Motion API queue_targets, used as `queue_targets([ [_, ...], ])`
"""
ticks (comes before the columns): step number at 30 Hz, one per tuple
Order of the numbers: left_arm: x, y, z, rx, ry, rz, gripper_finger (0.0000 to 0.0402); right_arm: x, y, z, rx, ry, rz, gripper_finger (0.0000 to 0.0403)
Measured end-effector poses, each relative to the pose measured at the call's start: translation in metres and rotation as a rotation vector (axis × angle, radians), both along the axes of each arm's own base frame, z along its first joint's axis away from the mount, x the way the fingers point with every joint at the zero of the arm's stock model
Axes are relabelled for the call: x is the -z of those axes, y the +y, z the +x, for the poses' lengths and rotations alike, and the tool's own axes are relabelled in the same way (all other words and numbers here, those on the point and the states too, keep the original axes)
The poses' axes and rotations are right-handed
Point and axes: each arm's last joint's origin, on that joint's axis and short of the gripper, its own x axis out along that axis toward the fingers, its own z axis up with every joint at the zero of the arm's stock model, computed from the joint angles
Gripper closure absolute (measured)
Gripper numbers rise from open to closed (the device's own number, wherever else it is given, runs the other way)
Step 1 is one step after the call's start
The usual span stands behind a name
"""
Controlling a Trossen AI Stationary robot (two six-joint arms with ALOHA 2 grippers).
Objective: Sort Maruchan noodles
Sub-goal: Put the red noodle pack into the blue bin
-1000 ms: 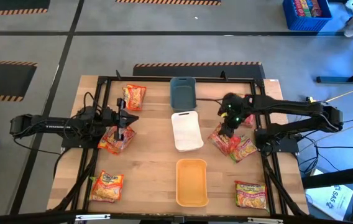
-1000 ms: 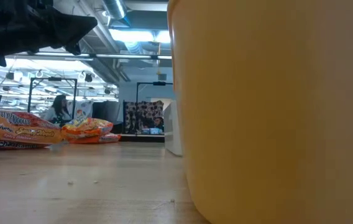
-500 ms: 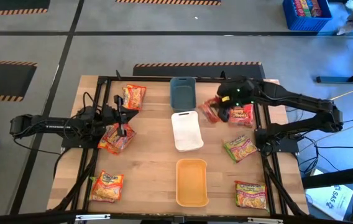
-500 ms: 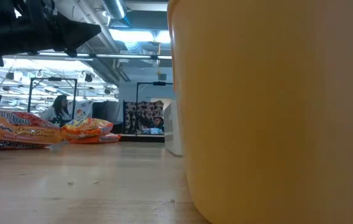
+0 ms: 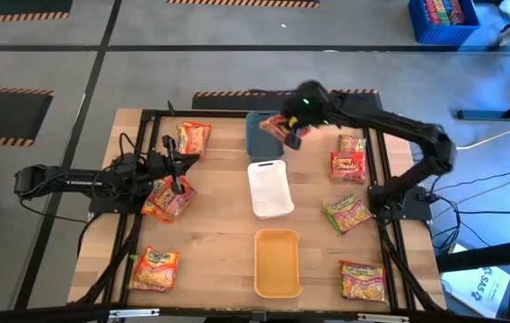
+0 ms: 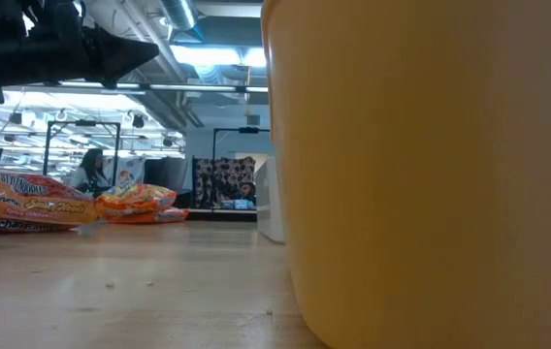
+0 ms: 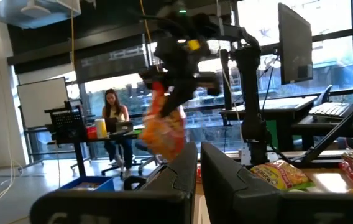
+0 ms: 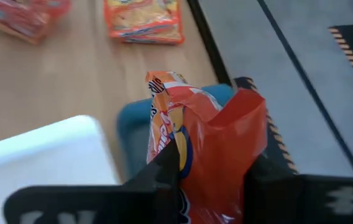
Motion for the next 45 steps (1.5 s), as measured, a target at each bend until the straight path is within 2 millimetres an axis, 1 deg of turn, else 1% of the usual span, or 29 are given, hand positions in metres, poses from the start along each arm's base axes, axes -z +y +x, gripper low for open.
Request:
queue_targets([
  [4, 0.000, 0.000, 0.000, 0.000, 0.001, 0.000, 0.0385, 0.002, -0.030, 0.027, -0.008, 0.059, -0.028, 0.0334],
  [7, 0.000, 0.000, 0.000, -0.004, 0.004, 0.010, 0.0385, 0.006, -0.045, 0.045, -0.011, 0.090, -0.037, 0.0334],
  [11, -0.001, 0.000, 0.000, -0.019, 0.004, 0.057, 0.0385, 0.018, -0.056, 0.065, -0.032, 0.149, -0.041, 0.0334],
  [13, -0.002, 0.000, -0.001, -0.022, 0.001, 0.067, 0.0385, 0.024, -0.059, 0.071, -0.041, 0.181, -0.054, 0.0334],
  [18, -0.001, 0.000, 0.000, -0.006, 0.003, 0.039, 0.0385, 0.039, -0.063, 0.073, -0.037, 0.291, -0.101, 0.0334],
  [20, -0.001, 0.000, 0.000, -0.007, 0.006, 0.044, 0.0385, 0.041, -0.065, 0.073, -0.044, 0.307, -0.112, 0.0334],
  [25, 0.000, 0.000, 0.000, -0.006, 0.009, 0.043, 0.0385, 0.038, -0.071, 0.077, -0.061, 0.256, -0.150, 0.0334],
  [30, 0.000, 0.000, 0.000, -0.006, 0.013, 0.043, 0.0385, 0.039, -0.079, 0.076, -0.104, 0.192, -0.094, 0.0334],
  [34, 0.000, 0.000, 0.000, -0.007, 0.014, 0.043, 0.0385, 0.042, -0.085, 0.071, -0.095, 0.201, -0.060, 0.0334],
  [40, 0.000, 0.000, 0.000, -0.010, 0.016, 0.047, 0.0385, 0.044, -0.088, 0.066, -0.086, 0.227, -0.041, 0.0334],
  [45, 0.001, 0.000, 0.000, -0.010, 0.023, 0.046, 0.0385, 0.050, -0.089, 0.069, -0.102, 0.233, -0.030, 0.0334],
])
